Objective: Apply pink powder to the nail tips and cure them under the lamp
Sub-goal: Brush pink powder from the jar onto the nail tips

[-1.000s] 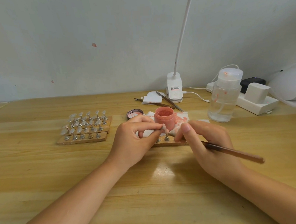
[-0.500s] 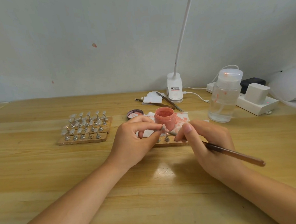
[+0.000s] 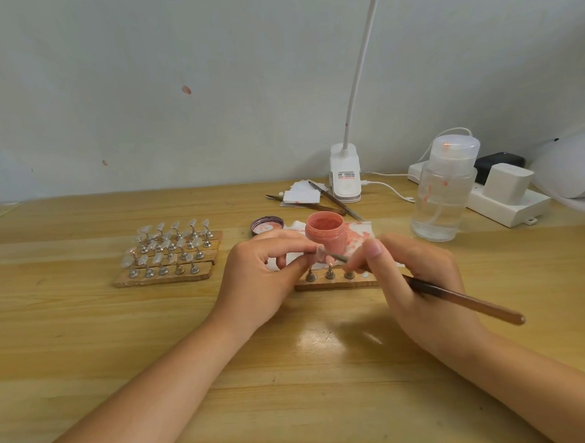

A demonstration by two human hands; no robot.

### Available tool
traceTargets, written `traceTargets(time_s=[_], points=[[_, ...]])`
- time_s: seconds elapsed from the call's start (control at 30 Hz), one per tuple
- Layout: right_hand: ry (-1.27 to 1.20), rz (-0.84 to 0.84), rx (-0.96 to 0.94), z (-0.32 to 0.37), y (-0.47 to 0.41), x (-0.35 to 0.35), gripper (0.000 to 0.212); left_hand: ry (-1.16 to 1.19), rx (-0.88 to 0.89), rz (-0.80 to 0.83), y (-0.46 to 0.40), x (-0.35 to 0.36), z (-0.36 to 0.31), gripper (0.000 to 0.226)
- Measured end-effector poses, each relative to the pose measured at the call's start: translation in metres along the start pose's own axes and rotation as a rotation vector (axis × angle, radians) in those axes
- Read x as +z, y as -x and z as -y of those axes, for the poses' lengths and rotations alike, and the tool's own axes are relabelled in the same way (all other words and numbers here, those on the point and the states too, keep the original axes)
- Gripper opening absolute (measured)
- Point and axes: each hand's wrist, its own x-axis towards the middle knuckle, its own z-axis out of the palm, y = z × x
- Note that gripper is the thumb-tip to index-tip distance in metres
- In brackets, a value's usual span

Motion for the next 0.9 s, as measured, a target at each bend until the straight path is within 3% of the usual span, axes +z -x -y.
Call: traceTargets(time_s=[0.1,0.23,0.4,0.57,0.67,0.9], points=[[-0.034,0.015,0.019,0.001,0.002,-0.001,0.050,0.014,0.003,-0.006,0.000,0.000,-0.001,0.013],[0.009,-0.002,0.023,0.004,-0.002,0.001,0.034,0.003,0.020,0.005,0.000,-0.001,-0.002,0.010],[-0.098,0.028,0.099,0.000,0.003,-0.002,0.052,-0.016,0.013,-0.022,0.000,-0.001,-0.004,0.023],[-0.114,-0.080,0.120,0.001,-0.001,-0.004,0.032,-0.032,-0.022,-0.028,0.000,-0.002,-0.003,0.004],[-0.117,-0.110,0.176,0.001,-0.004,-0.006,0.020,-0.031,-0.040,-0.034,0.000,-0.002,-0.004,0.010],[-0.199,-0.162,0.338,-0.004,-0.031,-0.014,0.028,-0.001,-0.108,-0.060,0.000,-0.002,-0.006,0.004]])
